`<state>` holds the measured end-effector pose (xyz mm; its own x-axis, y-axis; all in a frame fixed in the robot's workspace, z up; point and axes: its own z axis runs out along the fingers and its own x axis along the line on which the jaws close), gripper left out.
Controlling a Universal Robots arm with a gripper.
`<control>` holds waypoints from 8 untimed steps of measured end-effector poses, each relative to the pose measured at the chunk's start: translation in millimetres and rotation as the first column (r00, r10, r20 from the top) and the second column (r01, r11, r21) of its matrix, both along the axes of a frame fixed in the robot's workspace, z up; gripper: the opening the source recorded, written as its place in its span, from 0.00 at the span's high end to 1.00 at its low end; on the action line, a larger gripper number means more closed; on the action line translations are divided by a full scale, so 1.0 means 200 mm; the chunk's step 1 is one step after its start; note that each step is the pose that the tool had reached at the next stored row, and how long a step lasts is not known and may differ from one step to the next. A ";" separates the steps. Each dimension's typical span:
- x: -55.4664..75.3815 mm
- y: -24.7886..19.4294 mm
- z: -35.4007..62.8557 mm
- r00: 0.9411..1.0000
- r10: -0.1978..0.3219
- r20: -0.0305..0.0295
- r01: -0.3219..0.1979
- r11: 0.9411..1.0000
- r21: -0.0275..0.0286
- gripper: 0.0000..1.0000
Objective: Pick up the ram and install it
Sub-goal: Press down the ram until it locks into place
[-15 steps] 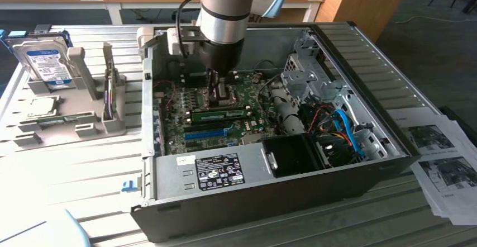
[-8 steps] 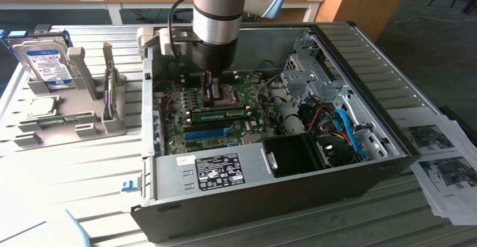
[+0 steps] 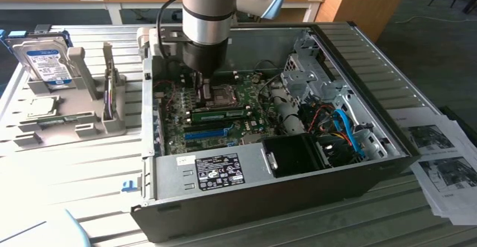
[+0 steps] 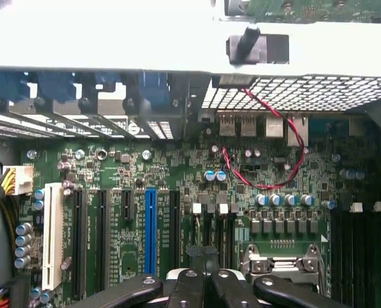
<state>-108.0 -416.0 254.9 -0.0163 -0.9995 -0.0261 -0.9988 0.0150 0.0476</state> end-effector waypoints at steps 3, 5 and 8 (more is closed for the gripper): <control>-0.01 0.000 0.000 1.000 0.000 0.000 0.000 1.000 0.000 0.91; -0.01 0.000 0.000 1.000 0.000 0.000 0.000 1.000 0.000 0.91; -0.01 -0.001 0.000 1.000 0.000 0.000 0.000 1.000 0.000 0.91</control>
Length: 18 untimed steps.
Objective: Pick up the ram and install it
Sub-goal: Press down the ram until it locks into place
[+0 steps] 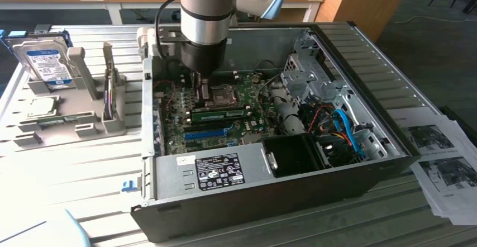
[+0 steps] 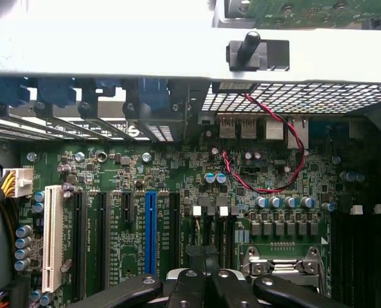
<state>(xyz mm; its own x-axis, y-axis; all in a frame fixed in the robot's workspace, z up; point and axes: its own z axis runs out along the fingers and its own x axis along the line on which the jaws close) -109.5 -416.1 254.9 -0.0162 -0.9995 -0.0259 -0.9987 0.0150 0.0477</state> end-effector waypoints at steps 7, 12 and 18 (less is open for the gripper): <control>0.00 0.000 -0.025 1.000 0.000 0.000 0.000 1.000 0.000 0.91; 0.00 0.000 -0.047 1.000 0.000 0.000 0.000 1.000 0.000 0.91; 0.00 0.000 -0.078 1.000 0.000 0.000 0.000 1.000 0.000 0.91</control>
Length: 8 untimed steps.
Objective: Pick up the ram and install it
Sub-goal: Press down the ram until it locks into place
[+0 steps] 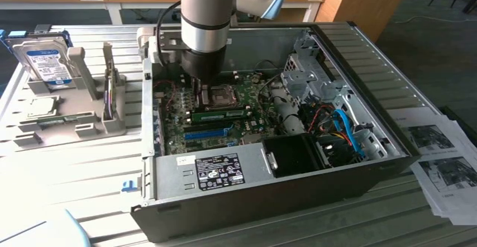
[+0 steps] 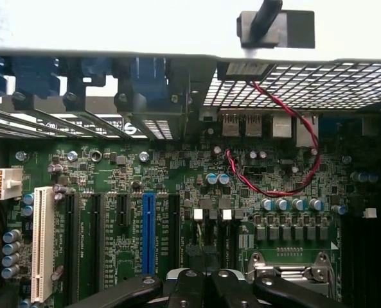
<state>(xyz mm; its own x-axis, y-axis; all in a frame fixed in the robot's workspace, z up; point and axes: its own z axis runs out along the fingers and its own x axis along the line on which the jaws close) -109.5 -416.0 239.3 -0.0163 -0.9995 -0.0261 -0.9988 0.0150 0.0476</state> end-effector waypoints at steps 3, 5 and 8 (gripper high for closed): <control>0.00 0.000 -0.013 1.000 0.000 0.000 0.000 1.000 0.000 0.91; 0.00 0.000 -0.019 1.000 0.000 0.000 0.000 1.000 0.000 0.91; 0.00 0.000 -0.026 1.000 0.000 0.000 0.000 1.000 0.000 0.91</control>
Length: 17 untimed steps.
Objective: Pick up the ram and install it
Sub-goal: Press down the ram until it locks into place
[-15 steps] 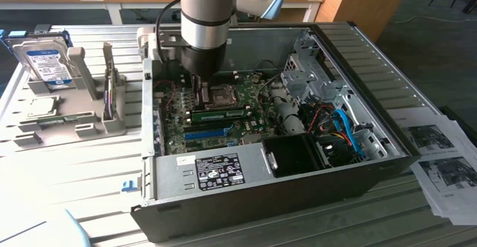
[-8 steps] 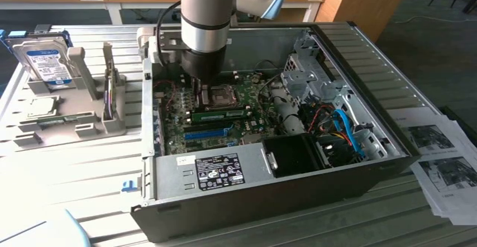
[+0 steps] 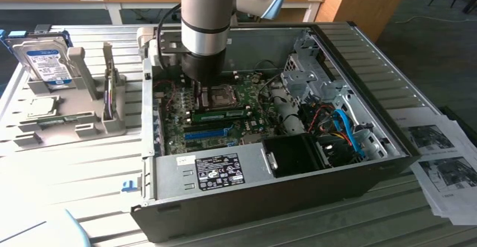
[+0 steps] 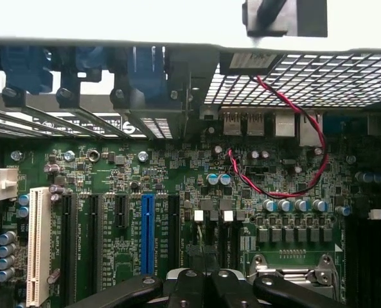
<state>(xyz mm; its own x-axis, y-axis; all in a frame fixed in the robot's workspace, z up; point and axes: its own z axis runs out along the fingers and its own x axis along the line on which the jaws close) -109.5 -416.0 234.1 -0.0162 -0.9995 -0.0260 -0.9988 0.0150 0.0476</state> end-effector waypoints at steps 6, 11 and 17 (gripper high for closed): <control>0.00 0.000 -0.005 1.000 0.000 0.000 0.000 1.000 0.000 0.91; 0.00 0.000 -0.010 1.000 0.000 0.000 0.000 1.000 0.000 0.91; 0.00 0.000 -0.022 1.000 0.000 0.000 0.000 1.000 0.000 0.91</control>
